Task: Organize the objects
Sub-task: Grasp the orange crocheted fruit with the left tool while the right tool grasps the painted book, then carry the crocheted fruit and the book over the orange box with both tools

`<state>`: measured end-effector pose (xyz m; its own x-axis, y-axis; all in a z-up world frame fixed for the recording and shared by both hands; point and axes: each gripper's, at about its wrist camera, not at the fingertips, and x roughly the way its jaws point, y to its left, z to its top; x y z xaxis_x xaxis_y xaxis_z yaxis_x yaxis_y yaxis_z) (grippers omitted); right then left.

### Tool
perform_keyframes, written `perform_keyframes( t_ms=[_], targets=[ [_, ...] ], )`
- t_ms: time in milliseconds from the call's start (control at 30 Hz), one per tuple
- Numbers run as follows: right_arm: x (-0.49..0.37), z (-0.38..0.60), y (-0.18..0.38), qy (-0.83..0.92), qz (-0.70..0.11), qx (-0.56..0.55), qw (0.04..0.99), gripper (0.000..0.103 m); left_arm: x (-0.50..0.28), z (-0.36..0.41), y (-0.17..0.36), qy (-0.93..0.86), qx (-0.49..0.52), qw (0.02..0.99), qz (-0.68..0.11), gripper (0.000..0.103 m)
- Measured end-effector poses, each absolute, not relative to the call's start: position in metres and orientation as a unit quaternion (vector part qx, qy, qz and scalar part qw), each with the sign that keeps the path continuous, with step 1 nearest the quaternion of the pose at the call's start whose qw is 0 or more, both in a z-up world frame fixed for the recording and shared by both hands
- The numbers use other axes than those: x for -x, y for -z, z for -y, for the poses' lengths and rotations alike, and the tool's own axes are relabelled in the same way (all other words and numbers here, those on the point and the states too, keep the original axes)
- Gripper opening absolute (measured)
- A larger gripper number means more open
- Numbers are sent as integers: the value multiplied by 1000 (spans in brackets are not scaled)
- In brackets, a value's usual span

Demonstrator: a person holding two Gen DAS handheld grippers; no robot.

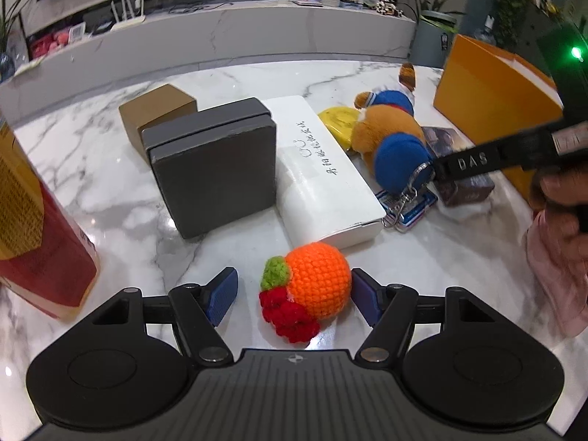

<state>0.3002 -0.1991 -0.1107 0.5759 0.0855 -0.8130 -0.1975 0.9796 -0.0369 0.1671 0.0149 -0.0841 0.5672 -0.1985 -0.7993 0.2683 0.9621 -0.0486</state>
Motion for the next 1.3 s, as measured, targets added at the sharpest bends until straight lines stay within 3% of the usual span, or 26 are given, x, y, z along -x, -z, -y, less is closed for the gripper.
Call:
perform_keyframes(
  t_ms=[67,200,333,1300],
  targets=[
    [-301,201,112,-77,-453,53,886,76,-166,-13,85,134,-50,885,-442,77],
    [-301,201,112,-78,-452,51,887,75,-164,-12,84,135,-60,888,-436,56],
    [-300,202,111,-77,-448,51,889,63,-164,-14,84,137,-55,888,-435,55],
    [-215,199,107,-141,-460,76,874,62,-115,-11,63,146,-81,883,-438,54]
  ],
)
